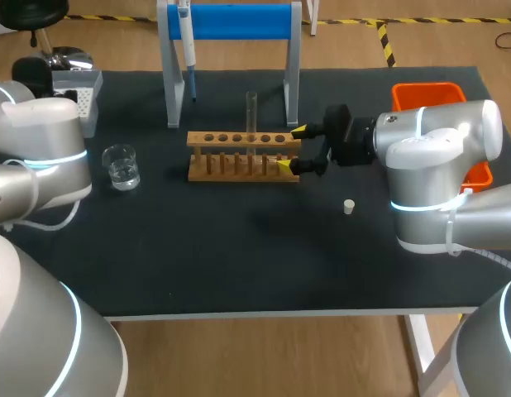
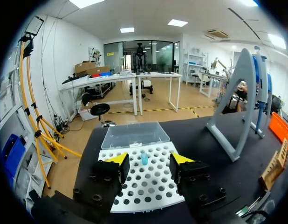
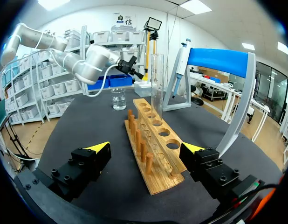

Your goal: Invert the test tube, pick up the pipette, mount the tip to pipette, aspirate from beaker and dispense into the tube, eject the tip, return the pipette, and cap with the stopper.

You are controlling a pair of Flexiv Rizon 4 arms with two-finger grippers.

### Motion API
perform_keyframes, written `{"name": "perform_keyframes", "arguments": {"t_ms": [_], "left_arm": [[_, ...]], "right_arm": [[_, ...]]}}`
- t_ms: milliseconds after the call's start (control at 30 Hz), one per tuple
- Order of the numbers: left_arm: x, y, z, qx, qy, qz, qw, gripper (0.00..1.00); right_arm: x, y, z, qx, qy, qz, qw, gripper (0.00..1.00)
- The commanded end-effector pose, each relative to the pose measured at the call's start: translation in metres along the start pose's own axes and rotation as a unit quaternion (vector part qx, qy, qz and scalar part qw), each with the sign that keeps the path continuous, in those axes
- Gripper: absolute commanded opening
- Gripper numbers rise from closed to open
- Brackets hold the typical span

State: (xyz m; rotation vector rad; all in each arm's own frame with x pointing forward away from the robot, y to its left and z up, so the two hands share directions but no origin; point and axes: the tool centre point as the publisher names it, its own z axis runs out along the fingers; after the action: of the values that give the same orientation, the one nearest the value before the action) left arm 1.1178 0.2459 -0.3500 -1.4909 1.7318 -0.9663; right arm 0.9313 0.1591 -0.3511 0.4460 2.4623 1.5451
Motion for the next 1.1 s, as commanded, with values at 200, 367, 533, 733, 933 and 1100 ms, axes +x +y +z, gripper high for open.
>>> {"name": "perform_keyframes", "arguments": {"t_ms": [200,367,533,733,933,1100], "left_arm": [[-0.003,-0.002,0.014,-0.006,0.002,0.001,1.000,0.48],[-0.005,-0.002,0.018,-0.007,0.001,0.001,1.000,0.46],[-0.006,-0.003,0.020,-0.007,0.001,0.000,1.000,0.45],[-0.007,-0.002,0.022,-0.009,0.000,-0.001,1.000,0.42],[-0.008,0.000,0.024,-0.011,0.000,-0.002,1.000,0.40],[-0.008,0.002,0.025,-0.012,0.000,-0.003,1.000,0.40]], "right_arm": [[0.000,0.000,-0.001,0.001,0.001,0.000,1.000,1.00],[0.000,0.000,-0.001,0.001,0.001,0.000,1.000,1.00],[0.000,0.000,-0.001,0.001,0.001,0.000,1.000,1.00],[0.000,0.000,-0.001,0.001,0.001,0.000,1.000,1.00],[0.000,0.000,-0.001,0.001,0.001,0.000,1.000,1.00],[0.000,0.000,-0.001,0.001,0.001,0.000,1.000,1.00]]}}
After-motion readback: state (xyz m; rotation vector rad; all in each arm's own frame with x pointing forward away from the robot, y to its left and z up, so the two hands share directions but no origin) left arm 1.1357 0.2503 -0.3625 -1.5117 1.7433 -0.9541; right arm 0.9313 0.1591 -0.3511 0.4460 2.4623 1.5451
